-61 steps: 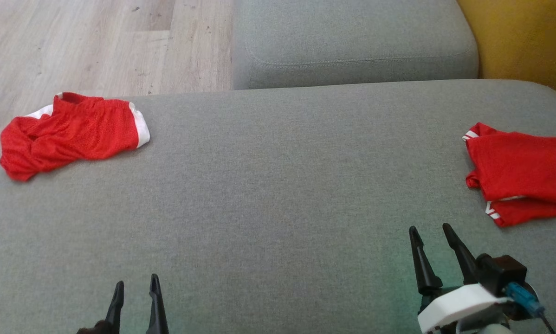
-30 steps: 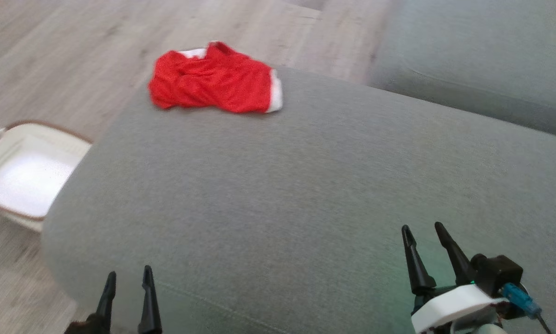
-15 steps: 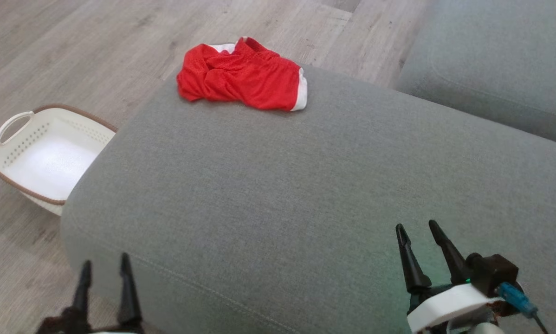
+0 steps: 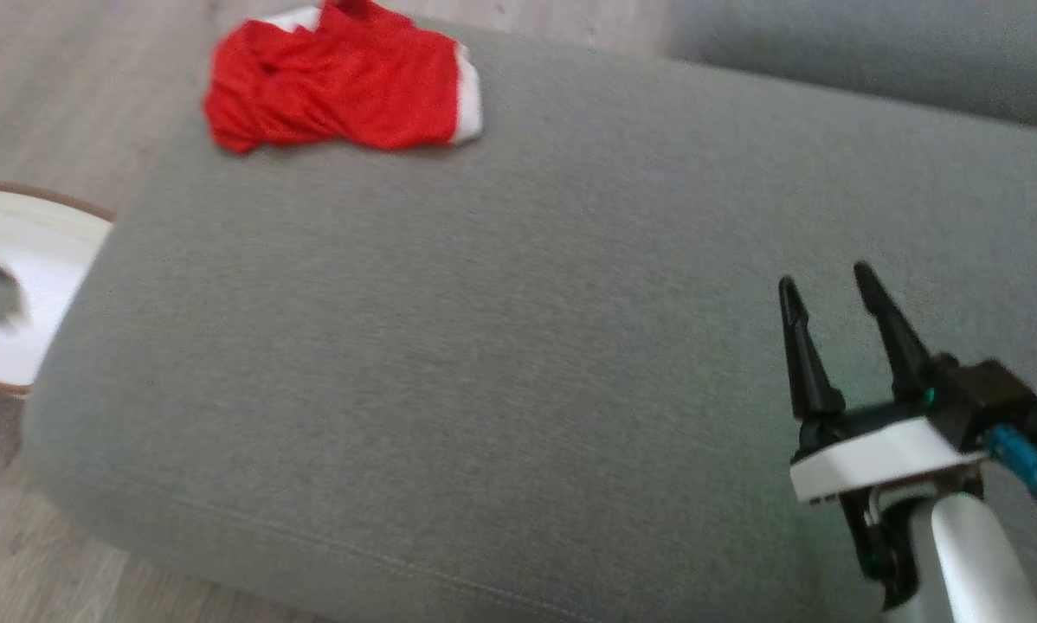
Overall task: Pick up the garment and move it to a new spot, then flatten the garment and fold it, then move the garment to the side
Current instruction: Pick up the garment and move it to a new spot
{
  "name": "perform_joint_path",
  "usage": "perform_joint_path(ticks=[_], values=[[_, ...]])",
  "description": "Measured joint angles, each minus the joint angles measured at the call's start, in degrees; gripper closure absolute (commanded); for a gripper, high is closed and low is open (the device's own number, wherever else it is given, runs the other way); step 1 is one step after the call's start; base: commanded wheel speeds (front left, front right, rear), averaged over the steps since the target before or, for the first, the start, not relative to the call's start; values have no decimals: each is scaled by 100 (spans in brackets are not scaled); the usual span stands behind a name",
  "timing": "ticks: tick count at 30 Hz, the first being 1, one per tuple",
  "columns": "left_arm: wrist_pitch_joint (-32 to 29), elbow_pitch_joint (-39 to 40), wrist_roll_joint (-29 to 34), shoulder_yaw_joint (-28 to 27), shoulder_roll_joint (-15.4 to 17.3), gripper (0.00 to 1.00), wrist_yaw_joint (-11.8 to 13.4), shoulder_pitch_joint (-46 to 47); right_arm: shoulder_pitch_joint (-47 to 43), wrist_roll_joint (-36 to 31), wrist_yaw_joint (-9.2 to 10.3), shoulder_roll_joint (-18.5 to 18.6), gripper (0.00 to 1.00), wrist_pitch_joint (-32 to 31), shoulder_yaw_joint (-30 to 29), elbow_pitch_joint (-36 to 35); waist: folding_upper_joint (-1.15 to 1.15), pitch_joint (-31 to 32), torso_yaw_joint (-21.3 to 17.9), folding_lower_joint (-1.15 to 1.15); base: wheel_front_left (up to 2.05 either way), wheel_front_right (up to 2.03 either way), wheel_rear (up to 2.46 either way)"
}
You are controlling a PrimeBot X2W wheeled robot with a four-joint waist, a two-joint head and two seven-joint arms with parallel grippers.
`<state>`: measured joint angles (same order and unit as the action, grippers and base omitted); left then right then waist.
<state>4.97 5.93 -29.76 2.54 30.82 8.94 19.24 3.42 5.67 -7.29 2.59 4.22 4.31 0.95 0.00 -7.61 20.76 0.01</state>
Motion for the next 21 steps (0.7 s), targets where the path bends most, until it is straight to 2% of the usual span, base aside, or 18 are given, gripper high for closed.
perform_joint_path(ticks=[4,7,11,14,16,21], values=[[-318,-447,66,45,455,0,-311,1286,242,-187,0,2,0,-174,-15,-250,0,-376,-300,0,0,0,0],[-555,-1046,71,181,533,0,-504,2228,442,-265,0,5,0,-307,-26,-476,0,-701,-518,0,0,0,0],[-851,-1954,31,439,501,0,-751,3183,760,-294,0,13,0,-450,23,-777,0,-1154,-816,1,0,0,0],[-942,-2611,-201,447,367,0,-816,3697,959,-313,0,15,0,-534,54,-1010,0,-1473,-1061,1,0,0,0],[-975,-2993,-137,520,336,0,-894,3901,1052,-337,0,19,0,-604,52,-1165,0,-1686,-1223,1,0,0,0],[-1156,-4005,-152,700,60,0,-902,4093,1106,-442,0,23,0,-824,26,-1543,0,-2199,-1559,1,0,0,0]])
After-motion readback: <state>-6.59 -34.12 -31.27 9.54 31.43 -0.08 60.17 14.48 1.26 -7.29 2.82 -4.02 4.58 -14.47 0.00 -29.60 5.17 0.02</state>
